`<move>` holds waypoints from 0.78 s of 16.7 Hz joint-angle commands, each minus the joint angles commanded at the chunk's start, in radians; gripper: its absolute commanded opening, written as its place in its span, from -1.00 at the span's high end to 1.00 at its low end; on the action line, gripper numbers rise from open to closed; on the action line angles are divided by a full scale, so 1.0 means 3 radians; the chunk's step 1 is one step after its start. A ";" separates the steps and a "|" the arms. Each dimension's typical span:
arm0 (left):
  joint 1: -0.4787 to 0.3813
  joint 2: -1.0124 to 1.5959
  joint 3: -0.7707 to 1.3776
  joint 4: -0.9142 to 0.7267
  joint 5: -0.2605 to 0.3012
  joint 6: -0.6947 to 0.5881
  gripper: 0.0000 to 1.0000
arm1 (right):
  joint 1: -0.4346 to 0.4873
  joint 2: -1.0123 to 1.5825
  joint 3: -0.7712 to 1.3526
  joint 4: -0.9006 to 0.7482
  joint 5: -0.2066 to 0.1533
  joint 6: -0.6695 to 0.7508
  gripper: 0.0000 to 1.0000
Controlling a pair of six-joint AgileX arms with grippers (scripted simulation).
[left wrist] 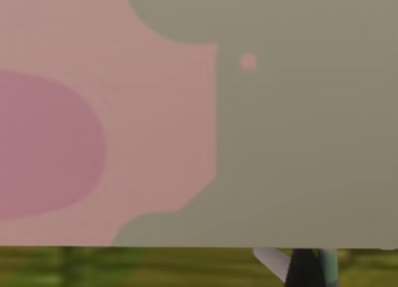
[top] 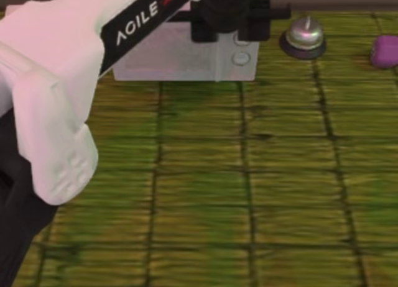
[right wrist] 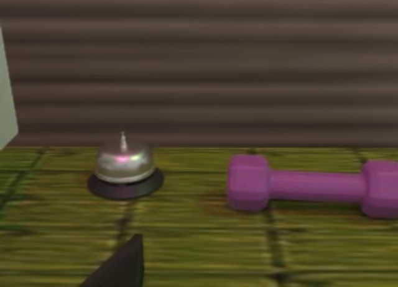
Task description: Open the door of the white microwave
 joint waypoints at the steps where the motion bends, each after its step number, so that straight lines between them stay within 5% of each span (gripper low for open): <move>1: 0.0000 0.0000 0.0000 0.0000 0.0000 0.0000 1.00 | 0.0000 0.0000 0.0000 0.0000 0.0000 0.0000 -1.00; 13: -0.0108 -0.0486 -0.0854 0.0336 -0.0051 -0.0102 1.00 | 0.0000 0.0000 0.0000 0.0000 0.0000 0.0000 -1.00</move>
